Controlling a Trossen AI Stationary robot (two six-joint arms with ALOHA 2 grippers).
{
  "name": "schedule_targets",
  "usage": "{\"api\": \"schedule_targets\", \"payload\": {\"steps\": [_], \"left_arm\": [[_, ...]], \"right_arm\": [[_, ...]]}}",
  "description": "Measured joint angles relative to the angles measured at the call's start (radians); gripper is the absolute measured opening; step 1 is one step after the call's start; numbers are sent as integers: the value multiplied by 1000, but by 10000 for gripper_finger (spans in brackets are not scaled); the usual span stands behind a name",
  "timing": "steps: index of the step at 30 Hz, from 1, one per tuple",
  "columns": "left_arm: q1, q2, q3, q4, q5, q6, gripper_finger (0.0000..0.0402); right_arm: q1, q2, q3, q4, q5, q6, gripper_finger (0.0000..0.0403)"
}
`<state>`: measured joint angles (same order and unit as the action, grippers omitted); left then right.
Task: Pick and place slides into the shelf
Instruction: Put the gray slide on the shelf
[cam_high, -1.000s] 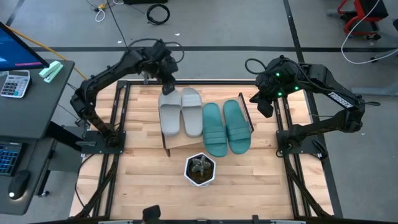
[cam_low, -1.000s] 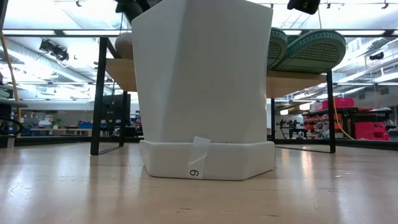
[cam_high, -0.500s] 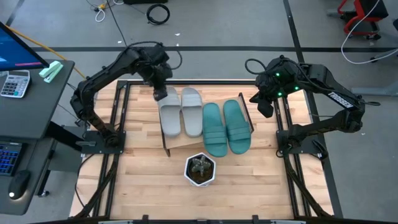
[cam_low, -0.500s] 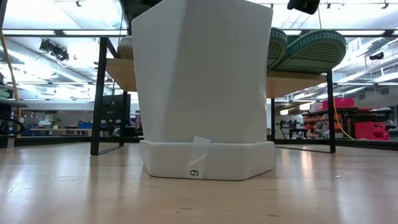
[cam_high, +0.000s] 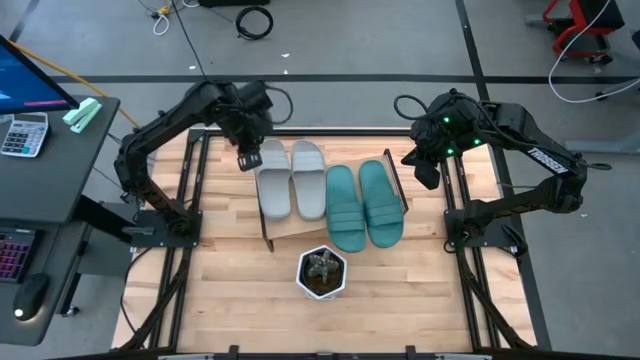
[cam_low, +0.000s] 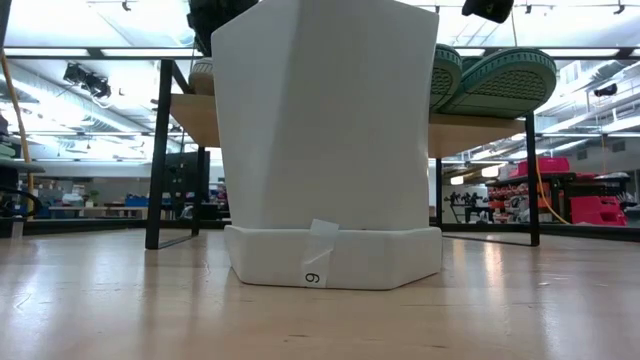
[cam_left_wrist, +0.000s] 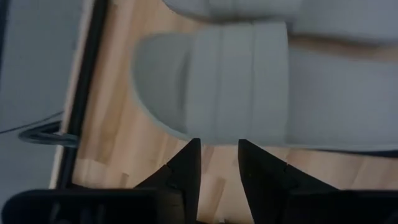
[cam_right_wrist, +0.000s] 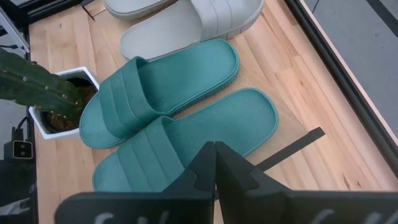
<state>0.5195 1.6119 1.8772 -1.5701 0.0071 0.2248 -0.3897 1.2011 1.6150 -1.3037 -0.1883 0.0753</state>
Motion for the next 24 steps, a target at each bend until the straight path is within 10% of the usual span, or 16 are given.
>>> {"api": "schedule_targets", "payload": {"steps": [24], "left_arm": [[-72, 4, -167, 46, -5, 1, 107]], "right_arm": [[0, 0, 0, 0, 0, 4, 11]]}}
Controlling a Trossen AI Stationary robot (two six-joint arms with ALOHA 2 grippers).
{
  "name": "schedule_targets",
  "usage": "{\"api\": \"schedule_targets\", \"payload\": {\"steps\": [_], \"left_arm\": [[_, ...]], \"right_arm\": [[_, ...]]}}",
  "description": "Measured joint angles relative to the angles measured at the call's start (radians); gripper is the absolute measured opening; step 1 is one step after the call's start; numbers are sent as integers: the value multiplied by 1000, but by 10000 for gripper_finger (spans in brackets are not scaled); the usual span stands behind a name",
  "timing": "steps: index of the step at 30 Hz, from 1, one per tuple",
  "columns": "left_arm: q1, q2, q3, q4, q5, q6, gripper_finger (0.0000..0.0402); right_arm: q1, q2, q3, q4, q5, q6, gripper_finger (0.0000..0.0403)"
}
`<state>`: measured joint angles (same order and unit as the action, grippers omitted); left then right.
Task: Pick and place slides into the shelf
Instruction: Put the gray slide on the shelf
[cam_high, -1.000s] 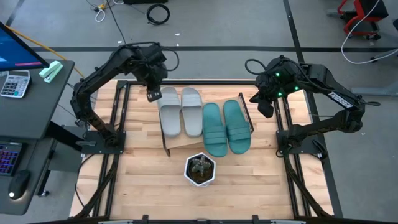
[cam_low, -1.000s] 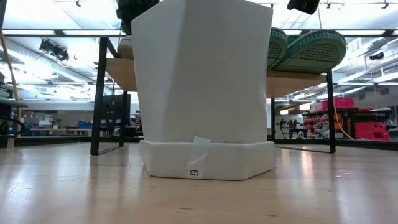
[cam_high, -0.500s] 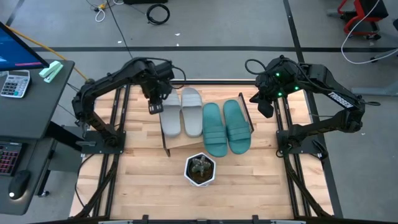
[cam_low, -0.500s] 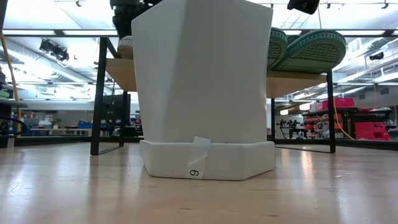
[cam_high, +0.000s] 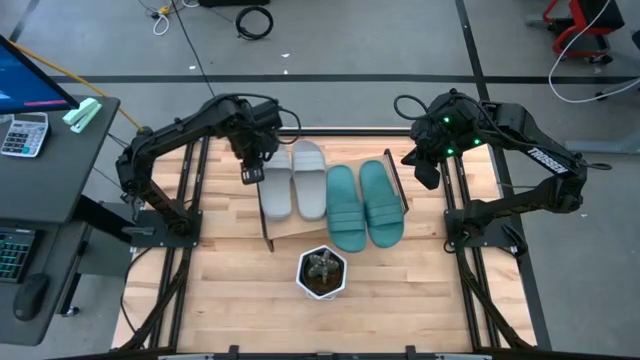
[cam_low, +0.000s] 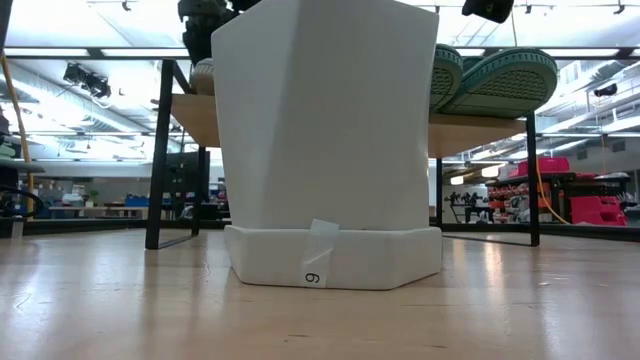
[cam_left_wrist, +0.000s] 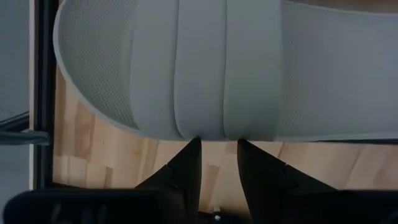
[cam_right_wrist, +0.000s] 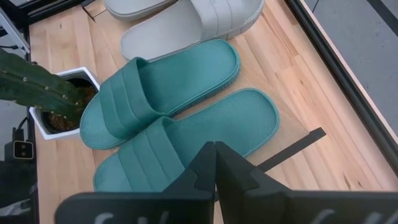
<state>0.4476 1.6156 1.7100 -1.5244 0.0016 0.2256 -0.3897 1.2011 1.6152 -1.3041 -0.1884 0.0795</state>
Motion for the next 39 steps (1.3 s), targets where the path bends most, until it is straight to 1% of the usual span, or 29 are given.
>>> {"api": "schedule_targets", "payload": {"steps": [7, 16, 20, 25, 30, 39], "left_arm": [[-9, 1, 0, 49, 21, -6, 107], [-8, 1, -1, 57, 29, -7, 107], [-8, -4, -59, 131, 31, -55, 107], [-24, -11, -143, 159, 26, -85, 107], [-47, -8, -143, 189, 16, -101, 108], [-45, -3, -138, 210, 25, -109, 108]], "right_arm": [[0, 0, 0, 16, 0, 0, 11], [0, 0, 0, 27, 0, 0, 11], [0, 0, 0, 27, -1, 0, 11], [0, 0, 0, 27, -3, 0, 11], [0, 0, 0, 27, -5, -1, 11], [0, 0, 0, 27, -6, -2, 11]]}}
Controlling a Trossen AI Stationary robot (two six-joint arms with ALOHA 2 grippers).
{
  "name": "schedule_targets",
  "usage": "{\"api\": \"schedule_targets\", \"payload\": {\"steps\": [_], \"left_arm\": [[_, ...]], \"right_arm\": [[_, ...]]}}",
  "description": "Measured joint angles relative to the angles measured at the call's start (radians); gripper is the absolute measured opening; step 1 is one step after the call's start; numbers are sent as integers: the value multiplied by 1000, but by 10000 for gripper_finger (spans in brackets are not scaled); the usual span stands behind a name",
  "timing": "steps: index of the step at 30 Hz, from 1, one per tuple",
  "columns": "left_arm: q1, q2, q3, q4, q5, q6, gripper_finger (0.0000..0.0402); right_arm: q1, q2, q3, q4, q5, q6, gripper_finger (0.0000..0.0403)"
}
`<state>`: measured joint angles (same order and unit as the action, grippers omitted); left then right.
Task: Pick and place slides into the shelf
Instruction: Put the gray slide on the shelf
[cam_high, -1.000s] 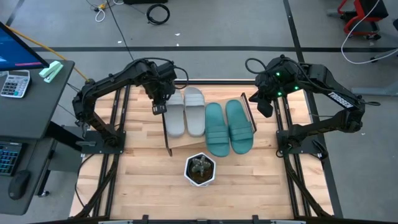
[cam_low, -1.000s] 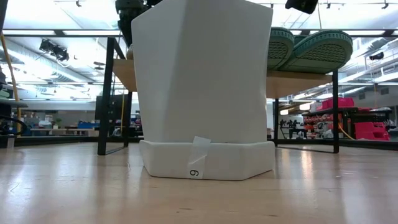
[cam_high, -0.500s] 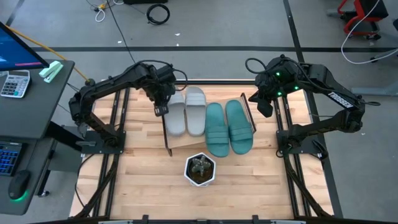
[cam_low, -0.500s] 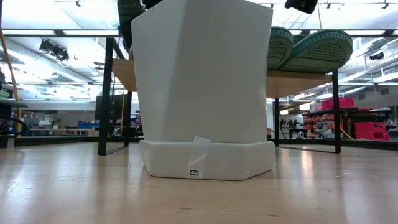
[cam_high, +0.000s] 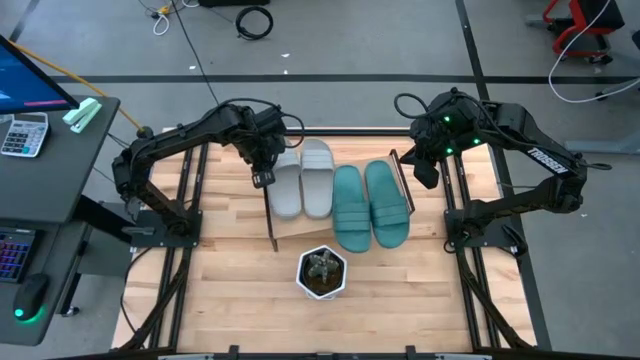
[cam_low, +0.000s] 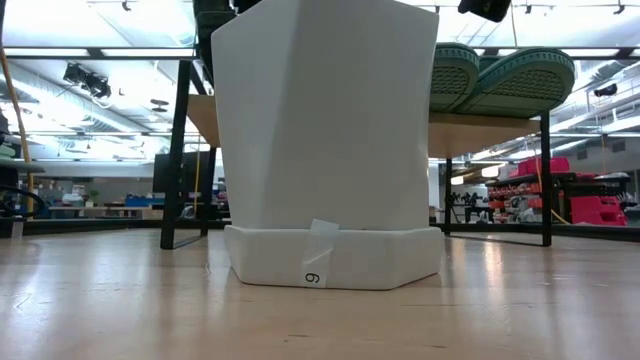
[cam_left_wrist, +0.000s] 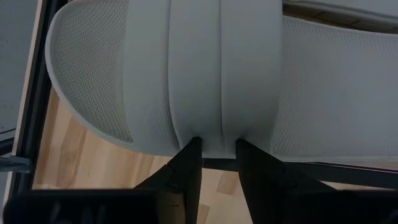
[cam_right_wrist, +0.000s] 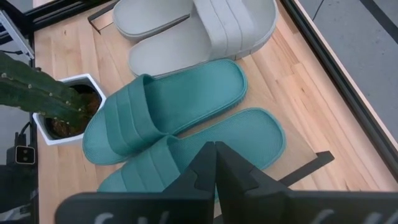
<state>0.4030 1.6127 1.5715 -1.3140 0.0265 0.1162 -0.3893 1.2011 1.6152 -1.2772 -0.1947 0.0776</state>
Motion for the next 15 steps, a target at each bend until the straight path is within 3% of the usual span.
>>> {"api": "schedule_targets", "payload": {"steps": [15], "left_arm": [[-4, 7, -39, 25, 21, -26, 108]], "right_arm": [[0, 0, 0, 0, -2, -2, 11]]}}
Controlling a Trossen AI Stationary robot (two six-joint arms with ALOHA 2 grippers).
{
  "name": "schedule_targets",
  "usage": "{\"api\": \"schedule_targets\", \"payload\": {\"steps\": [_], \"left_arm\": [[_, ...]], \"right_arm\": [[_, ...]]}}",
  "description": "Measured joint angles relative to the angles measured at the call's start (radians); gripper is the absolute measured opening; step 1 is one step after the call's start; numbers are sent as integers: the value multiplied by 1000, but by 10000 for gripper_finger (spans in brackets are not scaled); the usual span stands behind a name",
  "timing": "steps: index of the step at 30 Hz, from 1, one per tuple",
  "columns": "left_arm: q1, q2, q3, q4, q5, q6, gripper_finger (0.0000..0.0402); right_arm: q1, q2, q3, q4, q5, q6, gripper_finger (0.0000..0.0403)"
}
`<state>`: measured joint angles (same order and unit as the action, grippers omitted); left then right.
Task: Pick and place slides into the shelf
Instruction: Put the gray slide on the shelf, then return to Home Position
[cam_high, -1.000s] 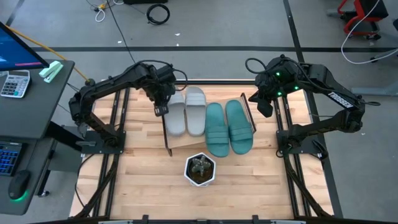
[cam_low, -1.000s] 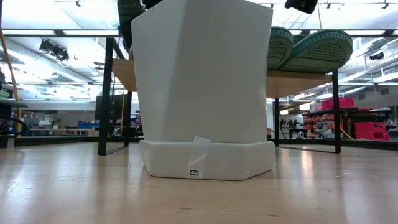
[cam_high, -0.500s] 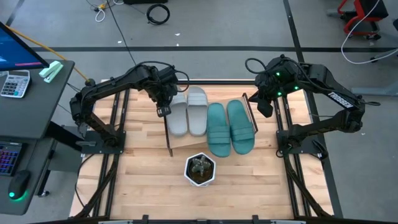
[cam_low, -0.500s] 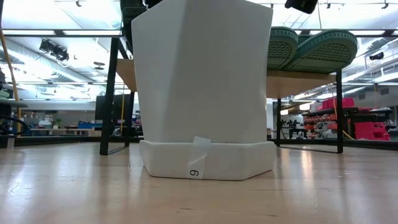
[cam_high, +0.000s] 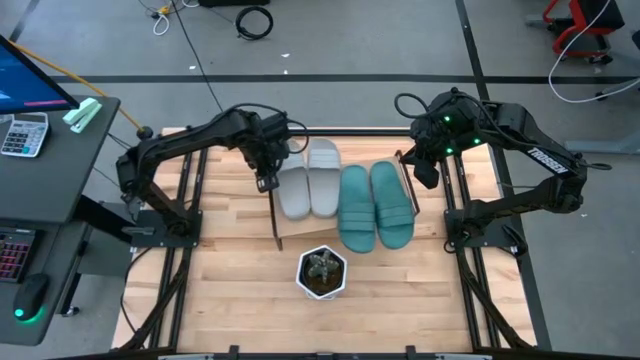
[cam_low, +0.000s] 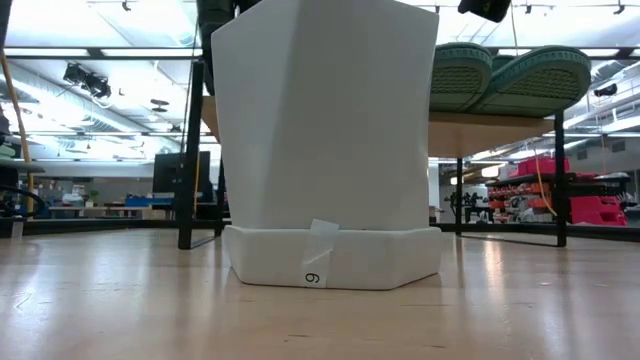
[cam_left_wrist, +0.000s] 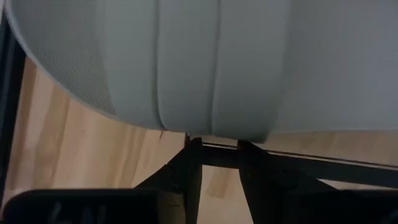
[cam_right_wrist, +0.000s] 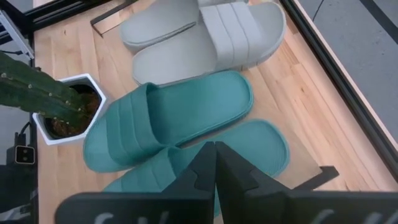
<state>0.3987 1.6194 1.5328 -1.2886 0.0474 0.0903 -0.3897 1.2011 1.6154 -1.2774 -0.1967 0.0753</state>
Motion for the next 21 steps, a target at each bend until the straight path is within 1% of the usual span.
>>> {"api": "schedule_targets", "payload": {"steps": [3, 8, 17, 21], "left_arm": [[-8, -4, -20, -6, -11, 0, 108], [-32, -12, -2, -3, -64, 1, 108], [-45, -39, 117, 12, -141, -1, 108], [-45, -40, 181, 20, -140, -6, 108]], "right_arm": [[0, 0, 0, 0, 0, 0, 11], [0, 0, 0, 1, 0, 1, 11], [0, 0, 0, 6, 1, 0, 12], [0, 0, 0, 10, 1, 0, 17]]}}
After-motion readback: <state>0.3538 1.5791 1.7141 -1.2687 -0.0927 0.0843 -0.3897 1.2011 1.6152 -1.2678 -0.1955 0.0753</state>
